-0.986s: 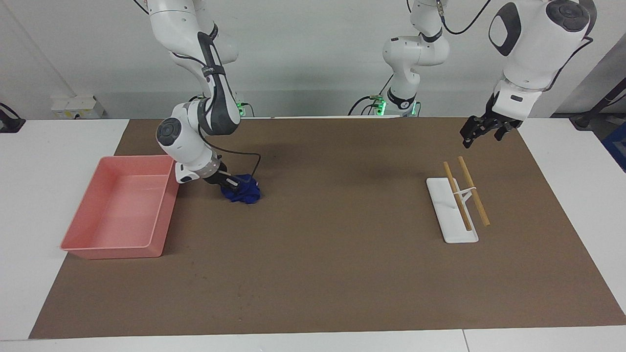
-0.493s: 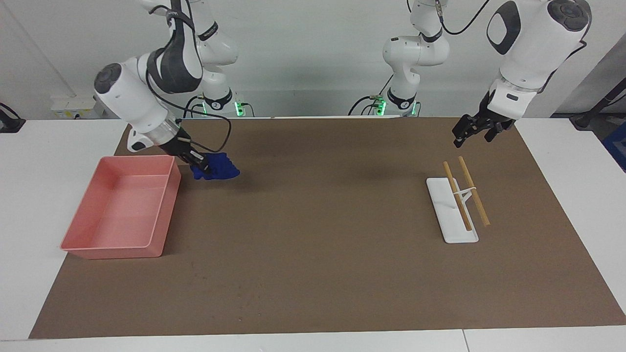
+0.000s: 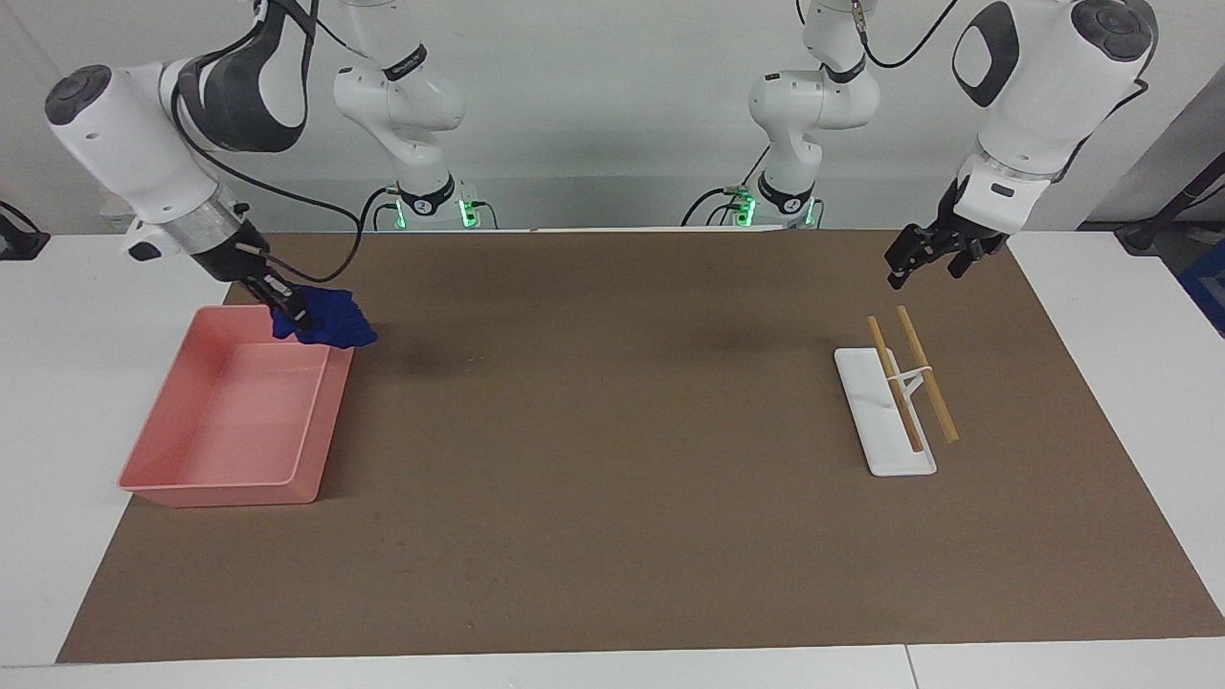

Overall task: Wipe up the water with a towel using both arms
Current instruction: 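Carry the cloth into the pink bin and open the right gripper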

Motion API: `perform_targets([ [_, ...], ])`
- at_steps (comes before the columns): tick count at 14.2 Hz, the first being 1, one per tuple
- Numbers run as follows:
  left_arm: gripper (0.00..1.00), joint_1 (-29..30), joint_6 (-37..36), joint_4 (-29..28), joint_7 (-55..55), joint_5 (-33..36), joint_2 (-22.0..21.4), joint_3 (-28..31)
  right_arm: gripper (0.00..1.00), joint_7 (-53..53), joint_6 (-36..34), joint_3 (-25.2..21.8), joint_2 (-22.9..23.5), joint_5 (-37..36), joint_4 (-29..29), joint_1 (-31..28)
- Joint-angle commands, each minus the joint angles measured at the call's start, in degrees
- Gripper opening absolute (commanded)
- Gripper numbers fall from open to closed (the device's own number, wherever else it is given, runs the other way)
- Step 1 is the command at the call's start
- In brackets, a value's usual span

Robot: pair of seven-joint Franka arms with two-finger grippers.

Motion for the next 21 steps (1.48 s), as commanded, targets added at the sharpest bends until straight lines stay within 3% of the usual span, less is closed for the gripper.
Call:
perform_targets([
  [1, 1.0, -0.8, 1.2, -1.1, -0.3, -0.6, -1.0, 0.5, 0.0, -7.1, 4.3, 0.7, 2.9, -3.8, 0.0, -4.1],
  [4, 1.0, -0.8, 1.2, -1.1, -0.4, -0.6, -1.0, 0.5, 0.0, -11.4, 11.8, 0.7, 5.9, -3.8, -3.8, -5.5],
  [8, 1.0, -0.8, 1.2, -1.1, -0.3, -0.6, -1.0, 0.3, 0.03, -11.0, 12.6, 0.8, 5.3, -3.8, -7.9, -4.2],
  [9, 1.0, -0.8, 1.2, -1.1, -0.3, -0.6, -1.0, 0.3, 0.46, -10.2, 12.0, 0.9, 5.2, -3.8, -8.1, -4.2],
  [10, 1.0, -0.8, 1.2, -1.2, -0.4, -0.6, -1.0, 0.3, 0.99, -10.2, 11.9, 1.0, 5.2, -3.8, -7.8, -4.2],
  [16, 1.0, -0.8, 1.3, -1.1, -0.3, -0.6, -1.0, 0.3, 1.0, -10.3, 0.1, 6.2, 2.3, -3.9, 3.0, -3.8],
  [21, 1.0, -0.8, 1.4, -1.1, -0.2, -0.5, -1.0, 0.3, 1.0, -6.2, -10.8, 6.5, 1.6, -7.7, 14.4, 5.4],
])
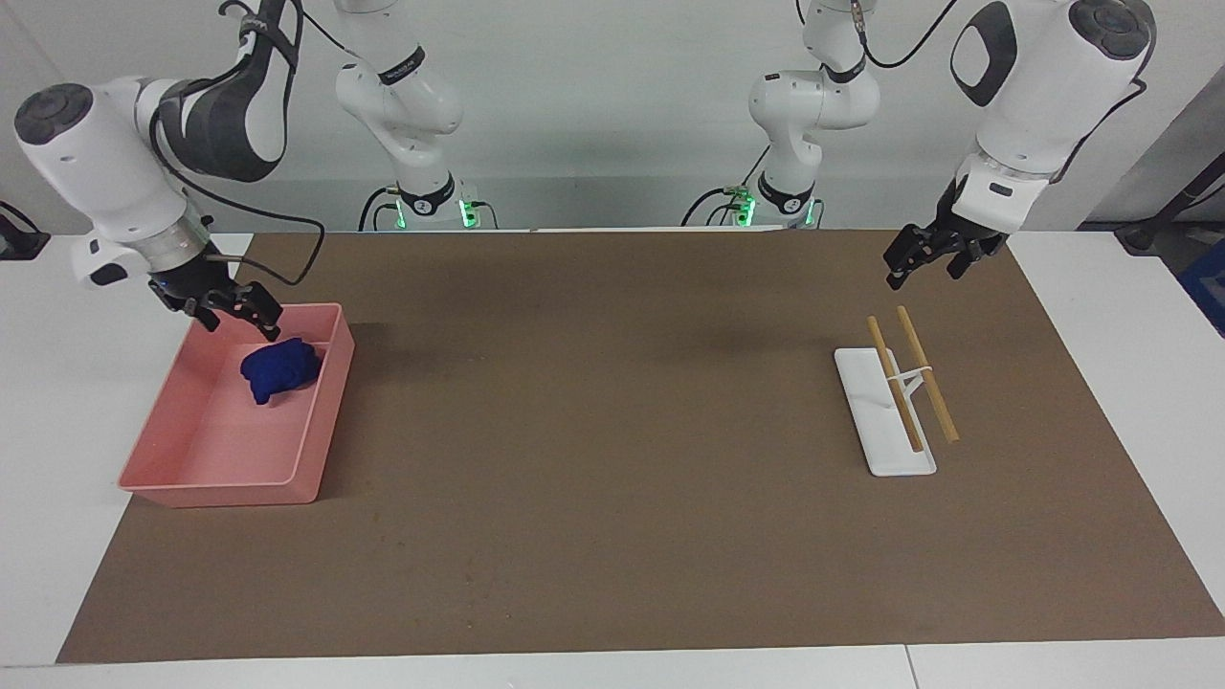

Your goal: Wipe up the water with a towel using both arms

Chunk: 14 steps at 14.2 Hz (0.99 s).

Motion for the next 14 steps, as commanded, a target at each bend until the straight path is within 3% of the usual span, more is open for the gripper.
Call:
perform_targets([
  [1, 1.0, -0.7, 1.0, -1.1, -0.2, -0.5, -1.0, 0.5, 1.0, 3.1, -5.9, 0.2, 1.4, -3.7, 6.6, 4.3],
  [4, 1.0, -0.7, 0.9, -1.1, -0.3, -0.5, -1.0, 0.5, 1.0, 7.7, -10.4, 0.2, 1.5, -2.8, 11.1, 8.6],
  [14, 1.0, -0.8, 1.2, -1.1, -0.4, -0.5, -1.0, 0.5, 1.0, 8.9, -15.5, 0.2, -1.0, -0.1, 10.4, 8.1],
])
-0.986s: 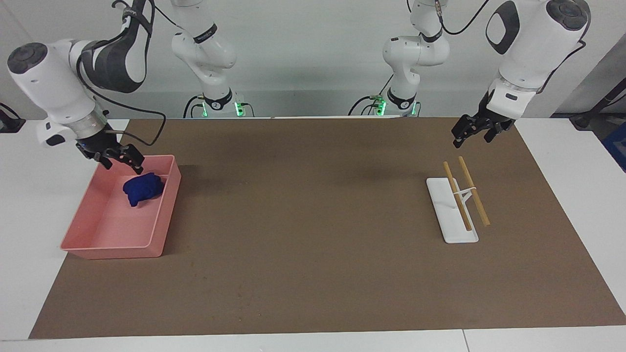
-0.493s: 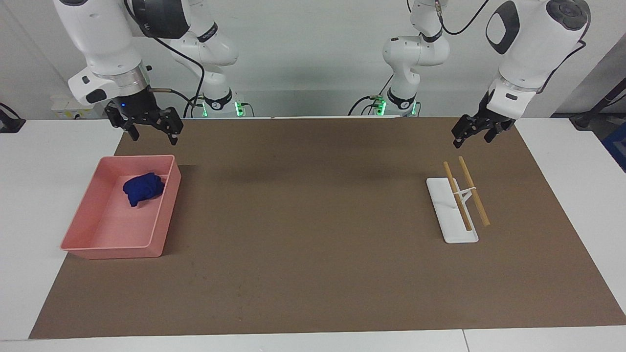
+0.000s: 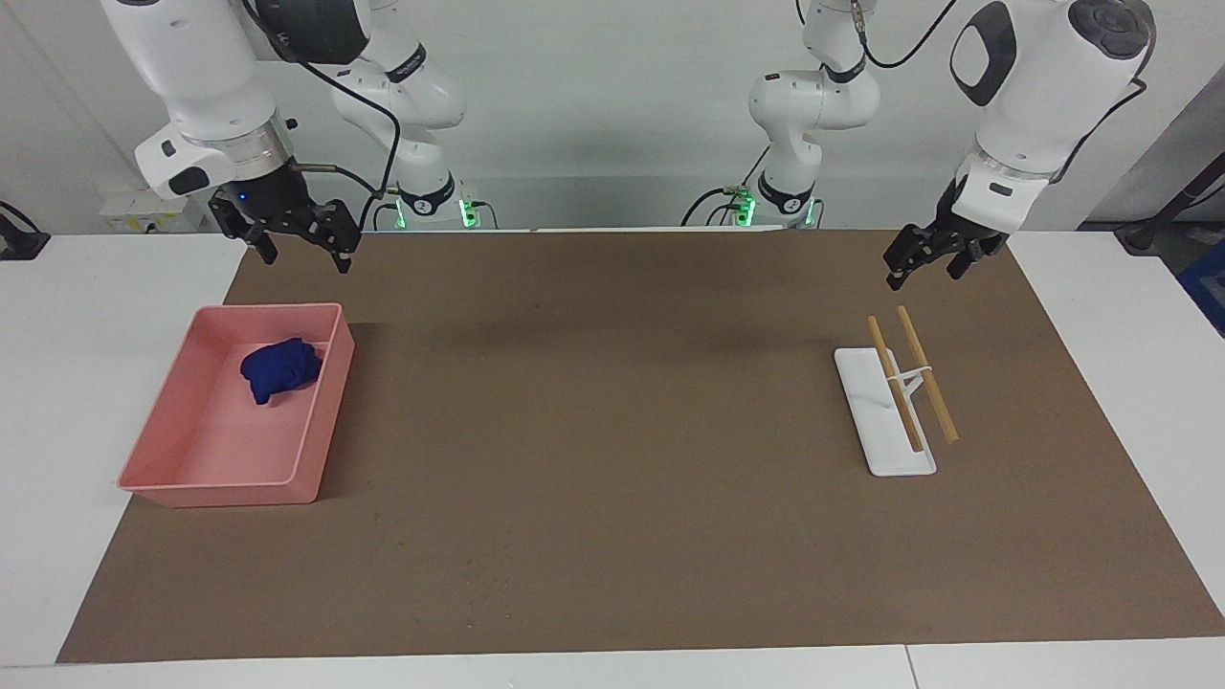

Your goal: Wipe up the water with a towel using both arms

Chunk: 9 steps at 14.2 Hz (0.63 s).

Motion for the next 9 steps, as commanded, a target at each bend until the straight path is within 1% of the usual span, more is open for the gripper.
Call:
perform_targets([
  [1, 1.0, -0.8, 1.0, -1.1, -0.4, -0.5, -0.9, 0.5, 1.0, -0.1, -1.9, 0.1, -0.9, 1.4, 0.0, -0.8],
  [9, 1.0, -1.1, 1.1, -1.2, -0.4, -0.5, -1.0, 0.4, 1.0, -1.5, -1.3, 0.2, -0.9, 2.4, 0.0, -0.3],
])
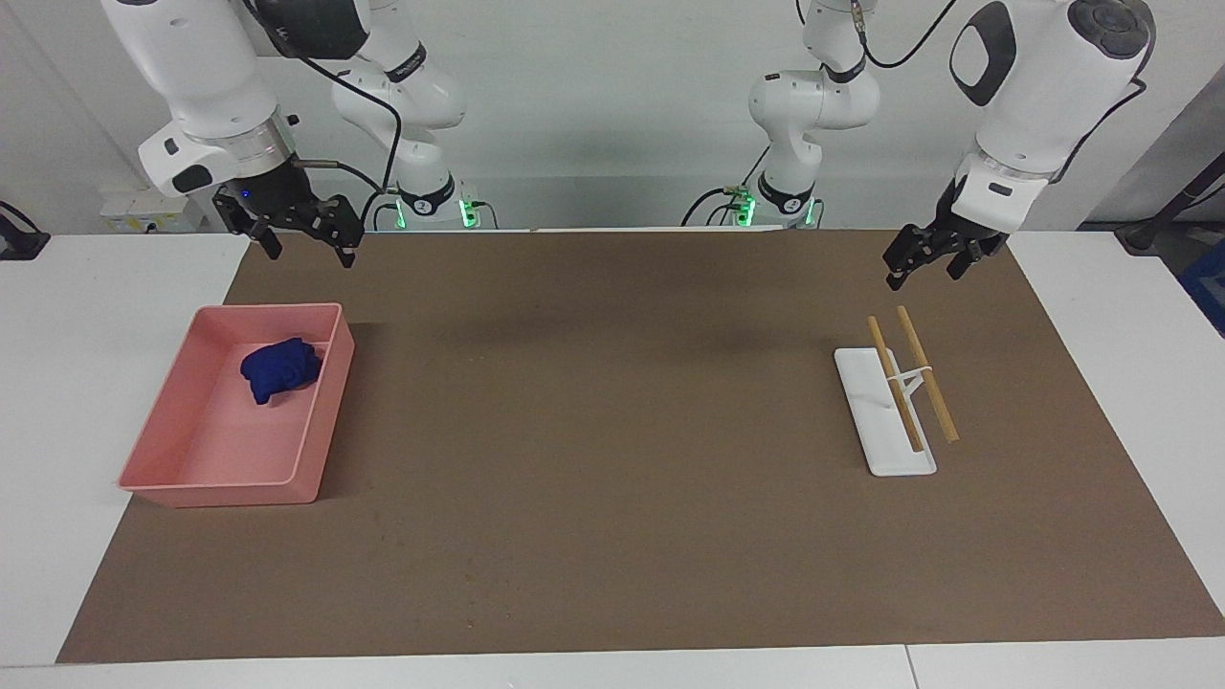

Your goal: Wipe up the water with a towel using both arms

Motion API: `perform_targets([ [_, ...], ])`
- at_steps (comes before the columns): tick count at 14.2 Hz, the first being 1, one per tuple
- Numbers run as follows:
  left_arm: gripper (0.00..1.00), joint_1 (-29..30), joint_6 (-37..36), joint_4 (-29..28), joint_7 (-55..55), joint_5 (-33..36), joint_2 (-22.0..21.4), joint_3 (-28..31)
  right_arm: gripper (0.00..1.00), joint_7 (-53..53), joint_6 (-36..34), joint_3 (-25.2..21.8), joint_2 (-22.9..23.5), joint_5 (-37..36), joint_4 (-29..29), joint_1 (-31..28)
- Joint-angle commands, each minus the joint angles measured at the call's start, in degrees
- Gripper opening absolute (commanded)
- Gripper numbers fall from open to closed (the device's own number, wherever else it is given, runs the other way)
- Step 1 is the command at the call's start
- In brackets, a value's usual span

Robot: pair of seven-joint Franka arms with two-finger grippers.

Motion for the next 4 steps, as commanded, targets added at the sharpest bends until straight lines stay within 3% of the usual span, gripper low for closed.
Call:
perform_targets([
  [1, 1.0, -1.0, 1.0, -1.3, -0.4, -0.5, -1.0, 0.6, 1.0, -1.3, -0.5, 0.1, -0.6, 1.1, 0.0, -0.4],
  [4, 1.0, -1.0, 1.2, -1.3, -0.4, -0.5, -1.0, 0.6, 1.0, -1.1, -0.4, 0.1, -0.6, 1.0, 0.0, -0.2],
])
